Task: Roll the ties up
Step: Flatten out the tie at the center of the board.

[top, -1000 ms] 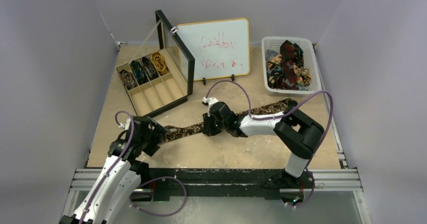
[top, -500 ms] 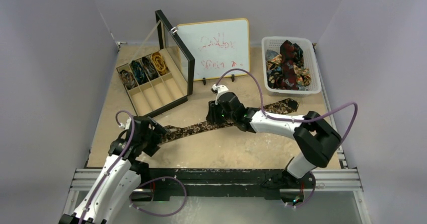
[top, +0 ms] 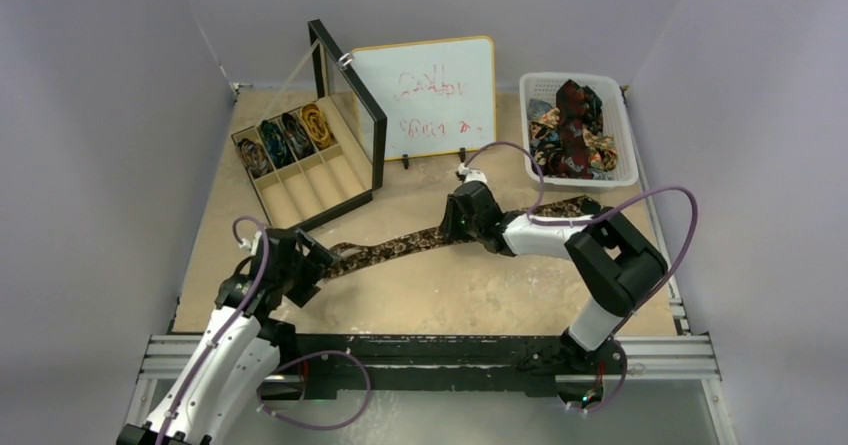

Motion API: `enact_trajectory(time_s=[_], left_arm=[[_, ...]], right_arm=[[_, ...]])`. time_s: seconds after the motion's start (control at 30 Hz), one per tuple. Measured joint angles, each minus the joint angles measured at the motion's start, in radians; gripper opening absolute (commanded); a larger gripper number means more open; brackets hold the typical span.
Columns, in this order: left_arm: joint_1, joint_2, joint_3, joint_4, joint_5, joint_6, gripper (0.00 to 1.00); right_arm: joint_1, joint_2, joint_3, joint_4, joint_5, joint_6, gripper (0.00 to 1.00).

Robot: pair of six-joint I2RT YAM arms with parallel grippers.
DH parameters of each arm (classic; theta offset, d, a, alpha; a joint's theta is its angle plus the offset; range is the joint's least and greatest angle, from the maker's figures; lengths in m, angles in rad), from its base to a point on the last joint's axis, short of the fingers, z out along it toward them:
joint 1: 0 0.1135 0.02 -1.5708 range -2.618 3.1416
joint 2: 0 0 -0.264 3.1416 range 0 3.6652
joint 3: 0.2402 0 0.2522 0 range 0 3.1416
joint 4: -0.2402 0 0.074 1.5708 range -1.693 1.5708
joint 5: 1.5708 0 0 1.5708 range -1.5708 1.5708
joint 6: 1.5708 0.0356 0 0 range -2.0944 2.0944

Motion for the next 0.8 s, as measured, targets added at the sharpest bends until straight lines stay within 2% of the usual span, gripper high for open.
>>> enact_trajectory(time_s=[0.27, 0.43, 0.57, 0.63, 0.8], left_arm=[[0.000, 0.082, 0.000, 0.106, 0.063, 0.073, 0.83], [0.000, 0.143, -0.001, 0.166, 0.093, 0.134, 0.83], [0.000, 0.156, -0.008, 0.210, 0.116, 0.157, 0.83], [0.000, 0.156, -0.015, 0.235, 0.128, 0.167, 0.83], [0.000, 0.179, -0.027, 0.294, 0.163, 0.194, 0.82]], right_arm=[[-0.116, -0.069, -0.082, 0.016, 0.020, 0.112, 0.29], [-0.180, -0.186, -0.134, -0.120, 0.053, 0.141, 0.31], [-0.189, -0.285, -0.138, -0.219, 0.089, 0.135, 0.39], [-0.190, -0.330, -0.136, -0.215, 0.075, 0.099, 0.42], [-0.180, -0.359, -0.122, -0.043, -0.130, 0.011, 0.45]])
